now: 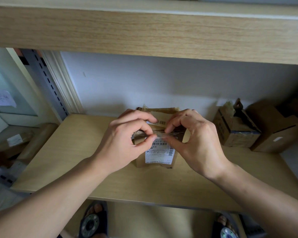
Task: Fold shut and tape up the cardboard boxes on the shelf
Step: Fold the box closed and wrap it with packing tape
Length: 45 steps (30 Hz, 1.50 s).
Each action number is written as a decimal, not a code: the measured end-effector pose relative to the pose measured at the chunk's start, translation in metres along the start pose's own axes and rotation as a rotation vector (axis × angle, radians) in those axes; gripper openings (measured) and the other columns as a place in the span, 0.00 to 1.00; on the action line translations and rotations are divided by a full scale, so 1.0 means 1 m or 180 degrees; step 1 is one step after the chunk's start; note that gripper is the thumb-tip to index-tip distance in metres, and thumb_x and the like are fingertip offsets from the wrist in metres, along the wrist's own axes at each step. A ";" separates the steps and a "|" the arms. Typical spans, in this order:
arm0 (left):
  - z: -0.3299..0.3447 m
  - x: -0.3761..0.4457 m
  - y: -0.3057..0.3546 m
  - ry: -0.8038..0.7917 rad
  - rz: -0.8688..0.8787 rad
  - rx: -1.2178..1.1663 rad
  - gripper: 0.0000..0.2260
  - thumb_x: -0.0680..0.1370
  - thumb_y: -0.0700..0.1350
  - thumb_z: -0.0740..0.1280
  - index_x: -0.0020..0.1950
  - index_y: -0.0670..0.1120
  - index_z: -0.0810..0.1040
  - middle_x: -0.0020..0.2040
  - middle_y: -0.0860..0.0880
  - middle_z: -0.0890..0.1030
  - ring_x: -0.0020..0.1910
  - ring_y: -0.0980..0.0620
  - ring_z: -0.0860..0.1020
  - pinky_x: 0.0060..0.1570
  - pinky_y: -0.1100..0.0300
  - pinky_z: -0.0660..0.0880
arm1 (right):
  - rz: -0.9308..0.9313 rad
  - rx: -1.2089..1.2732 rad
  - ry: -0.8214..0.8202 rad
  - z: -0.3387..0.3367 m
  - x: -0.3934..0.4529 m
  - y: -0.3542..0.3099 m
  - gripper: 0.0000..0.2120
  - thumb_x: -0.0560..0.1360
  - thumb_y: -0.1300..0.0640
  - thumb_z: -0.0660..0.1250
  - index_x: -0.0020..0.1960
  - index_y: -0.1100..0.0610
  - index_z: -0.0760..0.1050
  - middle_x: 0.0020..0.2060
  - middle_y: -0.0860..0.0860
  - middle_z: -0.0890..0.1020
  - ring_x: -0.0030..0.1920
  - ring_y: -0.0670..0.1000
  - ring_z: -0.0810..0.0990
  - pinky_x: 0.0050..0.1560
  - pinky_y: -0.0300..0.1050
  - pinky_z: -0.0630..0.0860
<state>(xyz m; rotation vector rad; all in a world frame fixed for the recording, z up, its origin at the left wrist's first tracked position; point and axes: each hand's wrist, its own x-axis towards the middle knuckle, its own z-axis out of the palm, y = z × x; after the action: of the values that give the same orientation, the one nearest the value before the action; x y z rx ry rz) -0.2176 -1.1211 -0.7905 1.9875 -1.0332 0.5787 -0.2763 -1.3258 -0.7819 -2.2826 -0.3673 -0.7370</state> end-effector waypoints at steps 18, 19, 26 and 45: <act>0.006 0.000 -0.002 0.0247 0.0088 0.0130 0.05 0.72 0.37 0.76 0.39 0.40 0.81 0.52 0.49 0.85 0.53 0.48 0.83 0.51 0.51 0.79 | -0.0120 -0.0047 0.0125 0.003 0.001 0.005 0.11 0.69 0.61 0.82 0.42 0.52 0.80 0.43 0.44 0.81 0.46 0.46 0.80 0.47 0.44 0.78; 0.006 0.000 -0.002 0.0249 0.0093 0.0131 0.06 0.72 0.37 0.76 0.39 0.40 0.81 0.52 0.49 0.85 0.53 0.48 0.83 0.52 0.51 0.79 | -0.0118 -0.0052 0.0119 0.003 0.001 0.005 0.11 0.69 0.61 0.82 0.42 0.52 0.80 0.43 0.44 0.81 0.46 0.46 0.79 0.47 0.44 0.78; 0.003 0.000 0.000 0.0302 -0.0229 -0.0082 0.14 0.69 0.35 0.80 0.45 0.39 0.76 0.52 0.49 0.85 0.54 0.53 0.83 0.55 0.53 0.79 | -0.0116 -0.0023 0.0117 0.003 0.002 0.007 0.11 0.69 0.62 0.81 0.42 0.52 0.80 0.43 0.43 0.81 0.46 0.45 0.79 0.47 0.44 0.78; 0.003 0.004 -0.003 0.0153 -0.0179 -0.0210 0.02 0.76 0.38 0.75 0.44 0.41 0.84 0.49 0.49 0.83 0.52 0.52 0.82 0.52 0.56 0.77 | -0.0020 0.0255 0.0009 -0.003 0.011 0.007 0.07 0.72 0.54 0.79 0.44 0.55 0.83 0.42 0.44 0.81 0.41 0.46 0.81 0.44 0.37 0.78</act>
<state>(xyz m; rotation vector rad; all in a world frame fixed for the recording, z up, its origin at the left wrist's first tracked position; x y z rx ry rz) -0.2131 -1.1250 -0.7909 1.9296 -0.9523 0.5523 -0.2659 -1.3322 -0.7769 -2.2059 -0.3959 -0.7159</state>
